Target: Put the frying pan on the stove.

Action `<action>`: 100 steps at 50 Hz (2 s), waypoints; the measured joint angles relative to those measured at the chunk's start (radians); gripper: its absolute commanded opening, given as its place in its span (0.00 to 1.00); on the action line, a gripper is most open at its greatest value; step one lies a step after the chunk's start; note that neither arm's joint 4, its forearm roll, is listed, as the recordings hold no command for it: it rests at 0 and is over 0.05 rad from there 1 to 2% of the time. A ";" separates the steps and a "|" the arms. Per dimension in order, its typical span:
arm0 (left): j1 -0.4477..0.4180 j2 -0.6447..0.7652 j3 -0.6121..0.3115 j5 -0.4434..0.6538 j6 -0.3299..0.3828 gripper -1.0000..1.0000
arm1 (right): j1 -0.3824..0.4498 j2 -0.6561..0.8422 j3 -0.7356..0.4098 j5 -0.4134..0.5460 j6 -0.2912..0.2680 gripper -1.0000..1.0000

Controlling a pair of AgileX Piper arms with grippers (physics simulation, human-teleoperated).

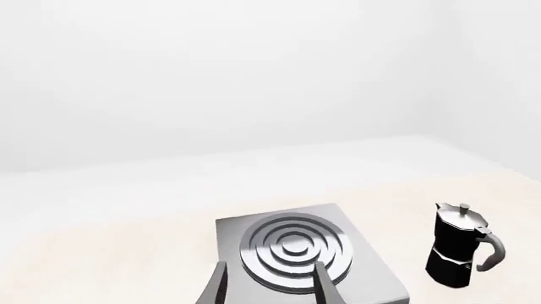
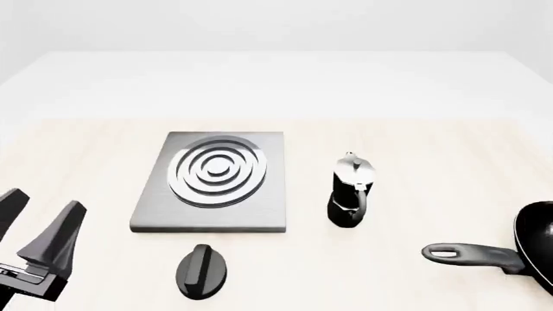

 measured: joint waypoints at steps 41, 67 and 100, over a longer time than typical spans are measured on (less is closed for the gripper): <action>-0.355 0.677 -0.129 -0.517 0.035 1.00 | -0.009 0.000 -0.321 0.082 -0.016 1.00; -0.692 1.192 -0.530 -0.546 0.157 1.00 | 0.012 0.000 -0.314 0.050 -0.002 1.00; -0.867 1.486 -0.776 -0.464 0.218 1.00 | 0.013 0.000 -0.323 0.050 0.013 1.00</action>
